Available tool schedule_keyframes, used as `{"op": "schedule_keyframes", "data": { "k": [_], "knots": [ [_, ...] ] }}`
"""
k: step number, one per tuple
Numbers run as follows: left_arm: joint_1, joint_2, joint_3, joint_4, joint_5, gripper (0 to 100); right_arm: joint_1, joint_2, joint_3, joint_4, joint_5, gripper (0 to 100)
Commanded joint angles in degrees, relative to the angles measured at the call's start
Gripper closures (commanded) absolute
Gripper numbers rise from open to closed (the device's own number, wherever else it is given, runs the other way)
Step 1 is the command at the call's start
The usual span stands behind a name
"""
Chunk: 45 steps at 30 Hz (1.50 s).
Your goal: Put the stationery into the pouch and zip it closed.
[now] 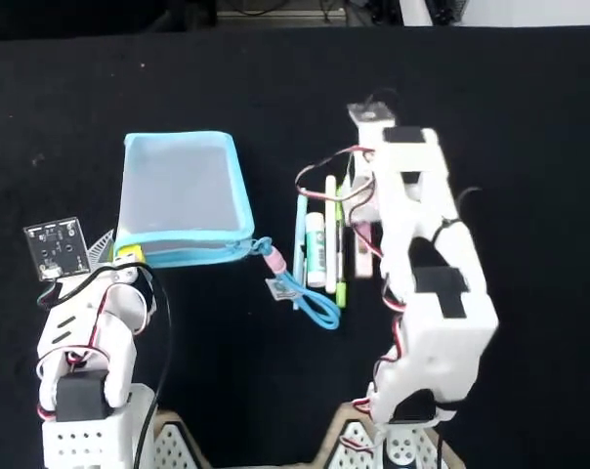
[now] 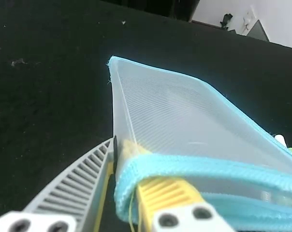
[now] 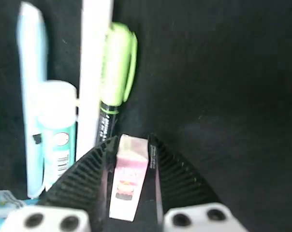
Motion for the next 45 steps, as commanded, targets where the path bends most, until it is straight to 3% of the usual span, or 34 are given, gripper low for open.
{"op": "schedule_keyframes", "data": {
  "k": [1, 6, 10, 15, 21, 24, 27, 34, 39, 45],
  "knots": [
    [0.13, -0.97, -0.84, 0.09, 0.26, 97, 2.29, -5.05, -4.35, -2.2, 6.07, 98.7],
    [0.04, -1.05, -0.84, 0.09, 0.26, 97, 3.34, 1.36, -1.89, -8.97, 9.05, 95.8],
    [0.22, -1.05, -0.84, 0.09, 0.26, 97, 2.81, 6.55, -6.29, -2.99, 8.97, 85.6],
    [0.13, -1.05, -0.84, 0.09, 0.26, 97, 3.34, 11.12, -16.48, 4.31, 5.89, 85.4],
    [-0.04, -1.05, -0.84, 0.09, 0.26, 97, 3.25, 17.36, -20.7, 5.8, 5.36, 85.4],
    [0.13, -1.05, -0.84, 0.09, 0.26, 97, 3.08, 19.12, -20.7, 5.63, 5.36, 87.2],
    [0.31, -0.88, -0.84, 0.09, 0.26, 97, 3.16, 18.77, -20.7, 5.89, 5.36, 99.5],
    [0.31, -0.62, -2.15, 0.0, -0.09, 97, 2.9, 9.54, -20.09, 10.55, 4.84, 98.8],
    [0.13, -0.53, -4.18, 0.09, -4.84, 97, 2.11, -0.92, -19.38, 14.15, 3.43, 98.8],
    [0.22, 2.64, -5.58, 0.18, -5.36, 97, 1.76, -18.77, -8.48, 11.87, 3.78, 98.8]
  ]
}}
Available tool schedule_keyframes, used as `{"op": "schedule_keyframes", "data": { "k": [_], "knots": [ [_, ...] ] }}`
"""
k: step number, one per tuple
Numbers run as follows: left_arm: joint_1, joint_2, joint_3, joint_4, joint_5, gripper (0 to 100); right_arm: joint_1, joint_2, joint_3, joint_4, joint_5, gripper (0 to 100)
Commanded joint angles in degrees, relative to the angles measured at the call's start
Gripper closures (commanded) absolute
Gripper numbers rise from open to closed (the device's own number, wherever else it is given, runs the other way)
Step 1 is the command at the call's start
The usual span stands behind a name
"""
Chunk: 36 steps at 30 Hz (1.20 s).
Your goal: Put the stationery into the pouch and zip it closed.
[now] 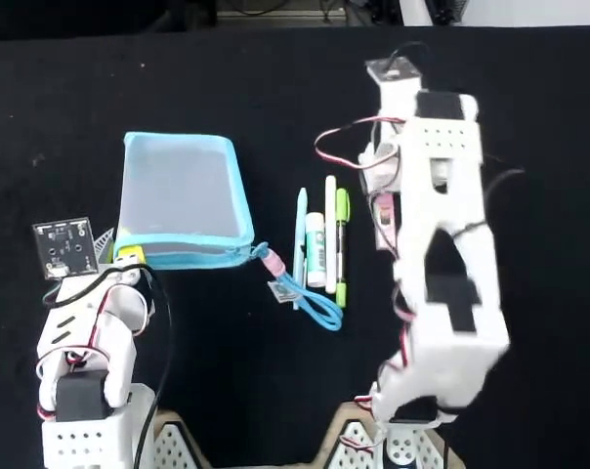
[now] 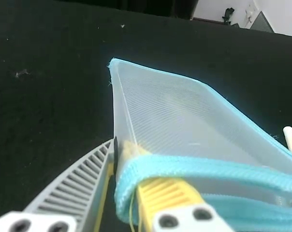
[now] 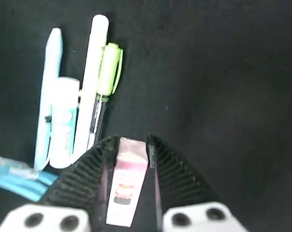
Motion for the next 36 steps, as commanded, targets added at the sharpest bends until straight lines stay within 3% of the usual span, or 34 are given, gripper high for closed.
{"op": "schedule_keyframes", "data": {
  "k": [1, 9, 19, 25, 29, 36],
  "knots": [
    [0.22, 4.4, -6.46, 0.18, -0.7, 97, -1.49, -14.73, 6.81, -2.9, -0.26, 98.8],
    [0.04, 25.67, -22.29, 5.45, -0.44, 97, -5.01, -42.59, 27.74, -14.68, -0.79, 98.8],
    [0.4, 44.22, -47.43, 18.2, -0.62, 97, -15.91, -67.12, 35.82, -21.01, -0.79, 98.8],
    [6.37, 53.98, -58.07, 26.64, -0.7, 97, -24.18, -76.26, 41.27, -29.63, -0.79, 98.7],
    [9.27, 58.64, -67.82, 32.79, -0.44, 97, -25.76, -79.25, 43.47, -32.97, -0.79, 98.7],
    [9.63, 61.27, -66.42, 31.91, -0.35, 97, -28.57, -79.6, 44.79, -36.75, -6.95, 98.7]
  ]
}}
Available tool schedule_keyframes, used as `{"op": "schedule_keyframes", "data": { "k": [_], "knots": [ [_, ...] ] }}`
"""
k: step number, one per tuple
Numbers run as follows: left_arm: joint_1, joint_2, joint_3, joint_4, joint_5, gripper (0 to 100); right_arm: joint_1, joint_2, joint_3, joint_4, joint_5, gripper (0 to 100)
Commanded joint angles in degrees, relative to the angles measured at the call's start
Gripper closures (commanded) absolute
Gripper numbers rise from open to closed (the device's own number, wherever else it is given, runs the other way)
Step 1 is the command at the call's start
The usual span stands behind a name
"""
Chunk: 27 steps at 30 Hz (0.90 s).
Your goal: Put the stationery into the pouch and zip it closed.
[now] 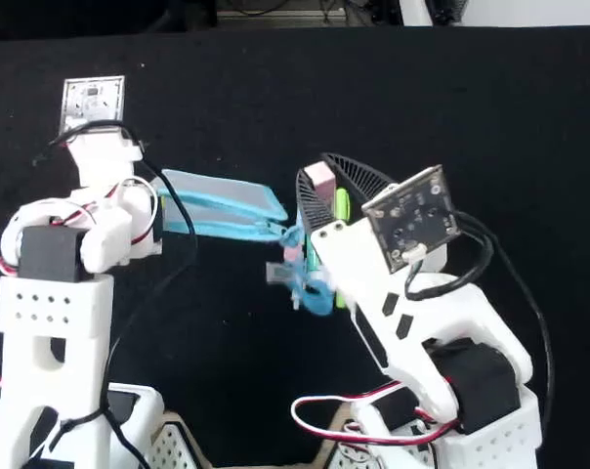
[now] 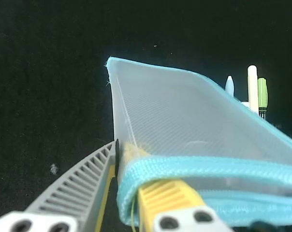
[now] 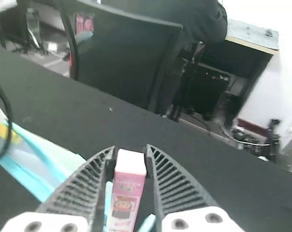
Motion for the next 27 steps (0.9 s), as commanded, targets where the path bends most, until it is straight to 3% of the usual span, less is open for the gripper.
{"op": "schedule_keyframes", "data": {
  "k": [1, 5, 14, 19, 27],
  "knots": [
    [0.4, 0.44, 0.57, -2.11, -0.09, 97, -3.96, -0.84, 0.92, -3.69, -3.43, 98.7],
    [-1.98, 0.0, 6.11, -5.98, -0.09, 97, -10.29, -0.84, 4.97, -9.58, -3.16, 98.7],
    [-2.68, 0.0, 9.27, -5.98, 0.0, 97, -18.81, -0.75, 13.76, -24.79, -1.58, 98.7],
    [-2.77, 0.0, 9.27, -5.98, 2.29, 97, -20.75, -0.75, 21.85, -33.49, 3.52, 98.7],
    [-2.77, 0.0, 8.57, -3.87, 2.81, 97, -19.78, -0.66, 30.9, -48.26, 3.6, 98.7]
  ]
}}
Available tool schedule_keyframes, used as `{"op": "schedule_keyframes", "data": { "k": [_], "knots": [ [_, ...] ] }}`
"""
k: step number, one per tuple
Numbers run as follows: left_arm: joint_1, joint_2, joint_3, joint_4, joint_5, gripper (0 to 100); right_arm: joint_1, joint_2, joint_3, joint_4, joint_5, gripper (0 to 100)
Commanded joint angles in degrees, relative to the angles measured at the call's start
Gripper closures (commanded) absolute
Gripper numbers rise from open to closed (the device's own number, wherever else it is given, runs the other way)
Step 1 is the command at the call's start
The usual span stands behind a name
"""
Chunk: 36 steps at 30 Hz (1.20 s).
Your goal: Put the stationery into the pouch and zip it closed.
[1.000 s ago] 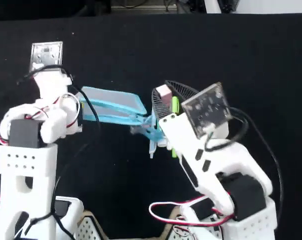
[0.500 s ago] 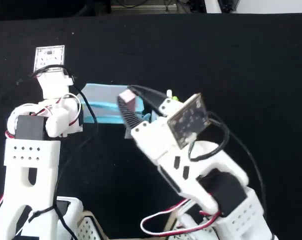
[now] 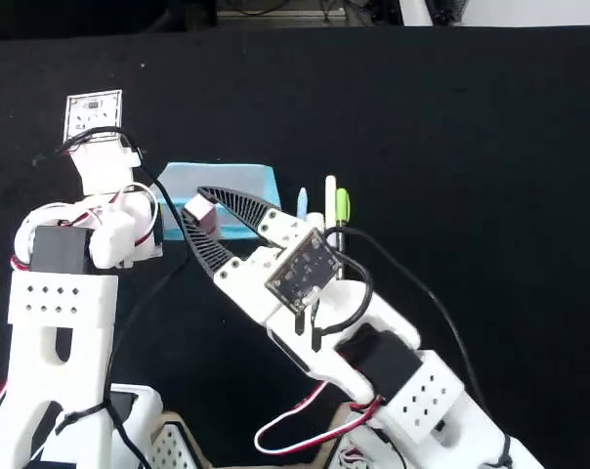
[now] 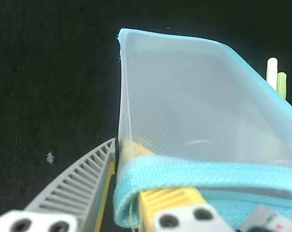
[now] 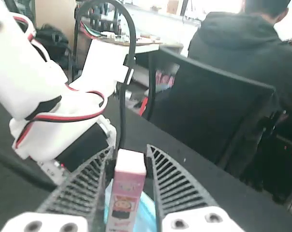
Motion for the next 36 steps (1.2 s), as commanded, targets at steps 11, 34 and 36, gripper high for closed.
{"op": "schedule_keyframes", "data": {
  "k": [11, 34, 36],
  "knots": [
    [-0.48, -0.18, -2.42, 3.78, 0.53, 97, 2.02, 5.41, 9.89, -21.01, 8.53, 98.8],
    [-0.66, -0.18, -2.24, 3.34, 0.88, 97, 0.0, 1.27, -0.92, 9.23, 11.6, 98.5],
    [-0.66, -0.18, -2.15, 3.34, 0.88, 97, -0.09, 1.27, -1.01, 9.05, 11.6, 98.5]
  ]
}}
